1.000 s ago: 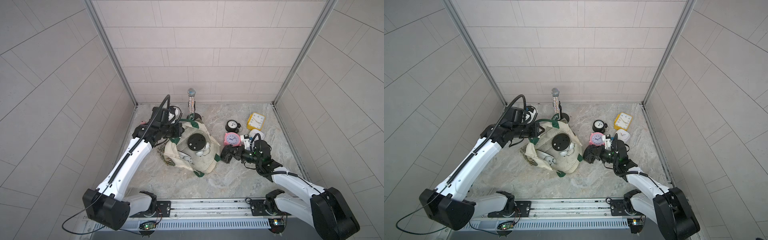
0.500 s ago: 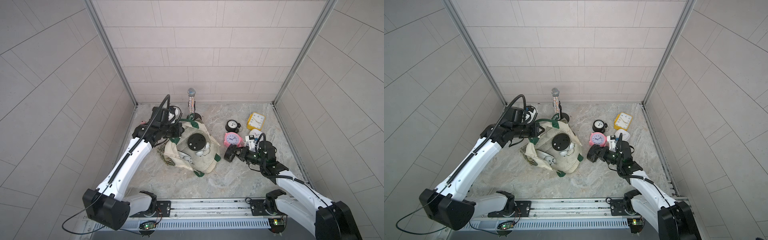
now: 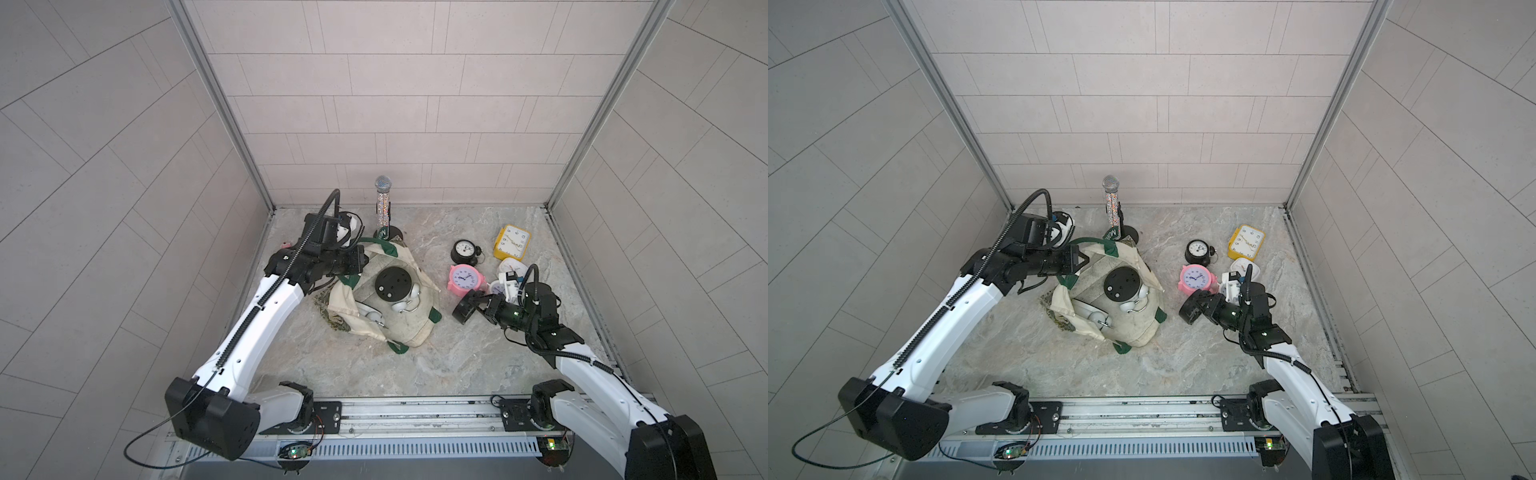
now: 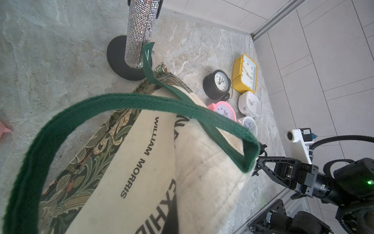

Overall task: Take the alarm clock out of the canvas bag
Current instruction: Place the alarm at the center of the board.

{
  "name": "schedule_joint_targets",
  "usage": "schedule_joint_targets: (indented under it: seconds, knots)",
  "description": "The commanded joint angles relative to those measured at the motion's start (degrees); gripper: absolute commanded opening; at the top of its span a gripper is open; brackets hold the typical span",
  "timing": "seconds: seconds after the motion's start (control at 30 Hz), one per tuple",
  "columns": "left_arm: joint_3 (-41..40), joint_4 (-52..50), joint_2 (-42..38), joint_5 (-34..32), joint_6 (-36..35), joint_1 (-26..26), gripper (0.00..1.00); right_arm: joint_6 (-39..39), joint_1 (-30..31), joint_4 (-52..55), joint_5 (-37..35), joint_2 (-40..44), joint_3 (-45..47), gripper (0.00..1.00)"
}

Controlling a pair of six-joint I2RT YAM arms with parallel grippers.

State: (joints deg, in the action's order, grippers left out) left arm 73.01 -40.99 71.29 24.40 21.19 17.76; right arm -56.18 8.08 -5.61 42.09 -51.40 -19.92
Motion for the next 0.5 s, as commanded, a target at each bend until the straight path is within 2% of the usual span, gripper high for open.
schedule_joint_targets:
  seconds: [0.0,0.47]
  knots:
    - [0.3,1.5,-1.7,0.8,0.5,-0.4,0.00,2.1,-1.1,7.6,0.1,0.0,0.7,0.17]
    - [0.4,1.8,-1.3,1.3,1.2,-0.4,0.00,4.5,-6.0,11.6,1.9,1.6,3.9,0.28]
